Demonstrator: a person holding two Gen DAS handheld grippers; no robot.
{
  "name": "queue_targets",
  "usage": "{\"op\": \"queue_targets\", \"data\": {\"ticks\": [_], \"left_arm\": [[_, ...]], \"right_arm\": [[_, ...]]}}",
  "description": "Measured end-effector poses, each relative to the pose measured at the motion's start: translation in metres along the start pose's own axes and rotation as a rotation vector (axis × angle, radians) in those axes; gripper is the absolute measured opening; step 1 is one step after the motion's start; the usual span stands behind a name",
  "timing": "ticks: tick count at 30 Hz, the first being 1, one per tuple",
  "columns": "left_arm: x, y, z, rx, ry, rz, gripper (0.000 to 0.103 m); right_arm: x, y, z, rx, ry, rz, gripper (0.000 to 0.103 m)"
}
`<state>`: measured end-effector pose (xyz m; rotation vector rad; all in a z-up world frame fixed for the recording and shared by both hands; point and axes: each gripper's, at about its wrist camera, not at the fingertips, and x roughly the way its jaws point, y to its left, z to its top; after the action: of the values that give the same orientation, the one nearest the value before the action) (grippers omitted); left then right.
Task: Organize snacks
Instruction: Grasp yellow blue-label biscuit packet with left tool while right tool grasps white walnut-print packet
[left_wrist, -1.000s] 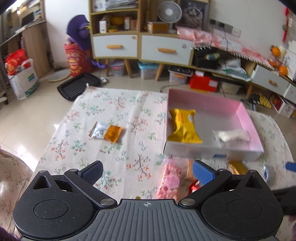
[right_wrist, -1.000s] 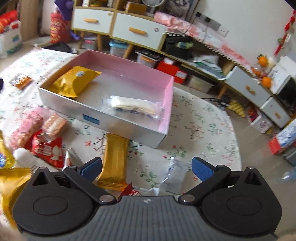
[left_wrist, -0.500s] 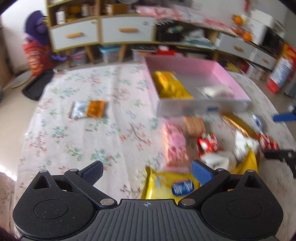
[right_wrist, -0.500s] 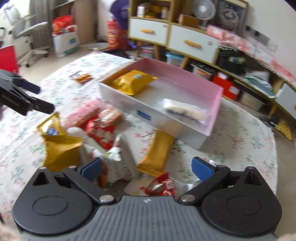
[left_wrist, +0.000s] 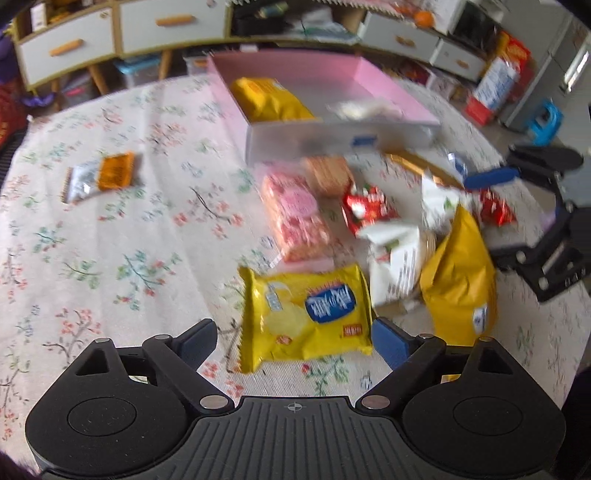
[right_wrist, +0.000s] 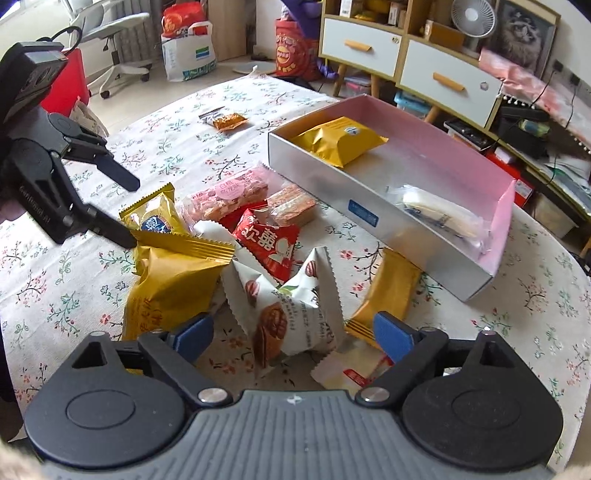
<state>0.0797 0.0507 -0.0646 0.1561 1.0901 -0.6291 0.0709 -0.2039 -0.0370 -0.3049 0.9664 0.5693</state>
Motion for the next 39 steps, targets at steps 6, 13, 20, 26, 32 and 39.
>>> {"op": "queue_targets", "data": {"ticks": [6,13,20,26,32,39], "left_arm": [[0.01,-0.005,0.001,0.009,0.011,0.013,0.086],[0.016,-0.015,0.005,0.042,-0.002,0.045,0.086],[0.013,-0.013,0.005,0.021,-0.011,0.034,0.075],[0.008,-0.012,0.005,0.005,-0.02,0.026,0.066],[0.002,-0.01,0.005,-0.027,-0.03,0.019,0.056],[-0.011,0.001,0.008,-0.128,-0.062,-0.017,0.032]], "right_arm": [[0.007,0.003,0.002,-0.008,0.012,0.002,0.081],[0.013,0.007,0.005,0.005,0.006,-0.014,0.074],[0.018,0.011,0.006,0.013,0.01,-0.027,0.067],[0.017,0.007,0.007,0.047,-0.001,-0.033,0.059],[0.018,0.006,0.007,0.061,-0.006,-0.056,0.046],[0.016,0.006,0.008,0.07,-0.009,-0.065,0.042]]}}
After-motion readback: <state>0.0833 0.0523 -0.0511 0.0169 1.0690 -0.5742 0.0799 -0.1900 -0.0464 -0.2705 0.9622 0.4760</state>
